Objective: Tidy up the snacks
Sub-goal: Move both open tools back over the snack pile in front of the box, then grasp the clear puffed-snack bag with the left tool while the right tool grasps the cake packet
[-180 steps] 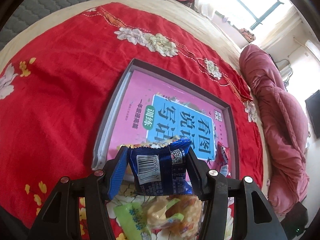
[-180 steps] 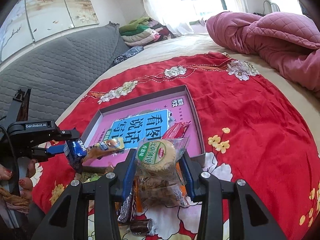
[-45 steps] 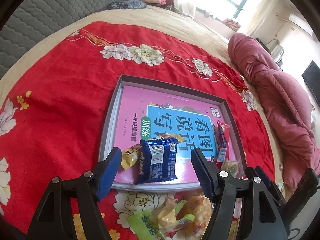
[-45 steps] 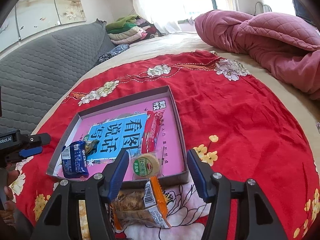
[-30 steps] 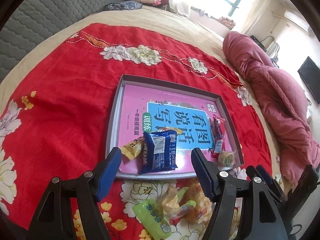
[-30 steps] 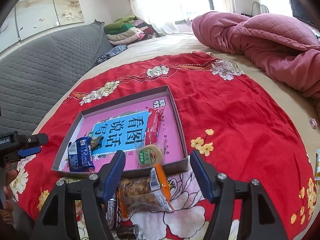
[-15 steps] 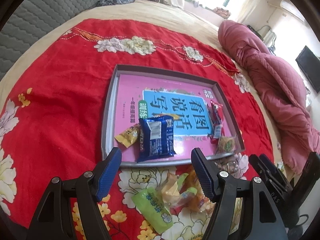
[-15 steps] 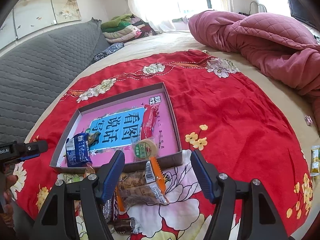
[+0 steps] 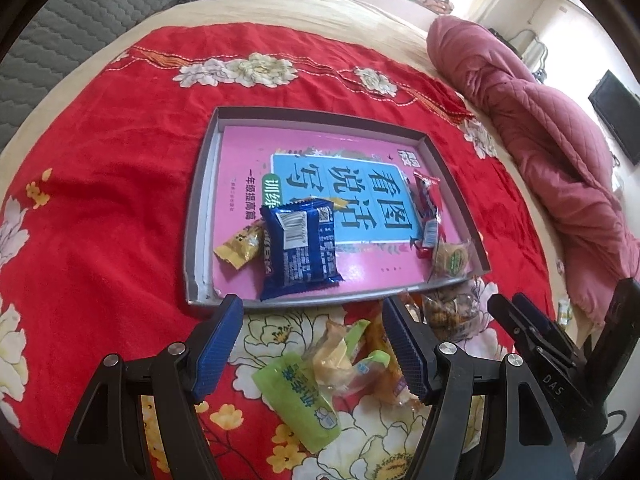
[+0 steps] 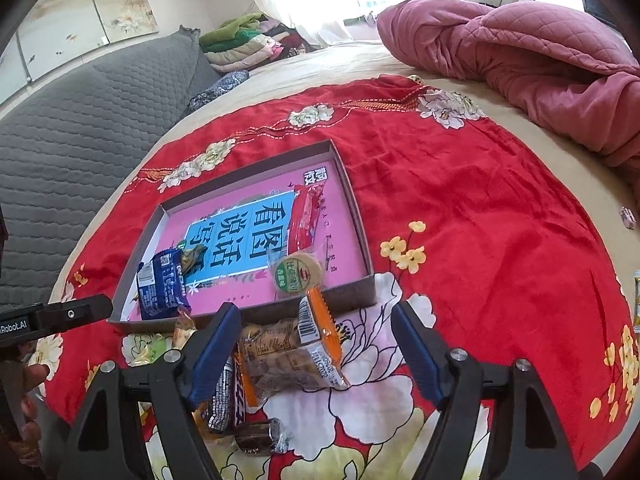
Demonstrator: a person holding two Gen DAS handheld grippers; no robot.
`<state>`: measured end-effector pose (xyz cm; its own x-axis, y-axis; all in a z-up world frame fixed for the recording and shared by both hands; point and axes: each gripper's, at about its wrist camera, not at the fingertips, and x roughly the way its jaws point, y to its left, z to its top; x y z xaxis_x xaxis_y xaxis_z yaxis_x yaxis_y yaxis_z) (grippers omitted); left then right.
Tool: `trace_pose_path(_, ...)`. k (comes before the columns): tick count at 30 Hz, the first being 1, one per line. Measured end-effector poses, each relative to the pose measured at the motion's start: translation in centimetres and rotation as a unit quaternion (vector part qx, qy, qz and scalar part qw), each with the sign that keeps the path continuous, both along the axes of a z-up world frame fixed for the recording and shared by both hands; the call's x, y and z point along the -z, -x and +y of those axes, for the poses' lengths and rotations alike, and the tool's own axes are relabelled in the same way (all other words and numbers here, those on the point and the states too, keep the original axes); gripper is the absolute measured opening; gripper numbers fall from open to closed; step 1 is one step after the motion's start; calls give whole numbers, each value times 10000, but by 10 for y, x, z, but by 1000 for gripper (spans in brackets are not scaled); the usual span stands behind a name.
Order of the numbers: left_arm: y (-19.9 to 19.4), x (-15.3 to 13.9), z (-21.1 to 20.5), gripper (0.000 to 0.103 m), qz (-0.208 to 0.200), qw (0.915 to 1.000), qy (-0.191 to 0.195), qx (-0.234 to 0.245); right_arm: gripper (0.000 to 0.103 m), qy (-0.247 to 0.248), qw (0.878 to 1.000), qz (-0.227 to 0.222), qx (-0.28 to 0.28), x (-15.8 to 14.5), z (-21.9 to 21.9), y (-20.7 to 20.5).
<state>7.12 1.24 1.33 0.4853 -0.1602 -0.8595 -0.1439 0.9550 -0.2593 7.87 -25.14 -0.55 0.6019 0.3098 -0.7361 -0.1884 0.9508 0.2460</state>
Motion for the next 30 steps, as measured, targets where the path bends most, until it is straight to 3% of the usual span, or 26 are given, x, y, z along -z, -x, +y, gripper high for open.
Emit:
trace_pose_path(21, 6, 9, -45, 74, 317, 9968, 215, 707, 78, 195, 9994, 249, -173, 16, 6, 1)
trace_pose_path(30, 2, 19, -56, 74, 514, 9957, 317, 704, 78, 224, 9994, 231, -136, 13, -8, 3)
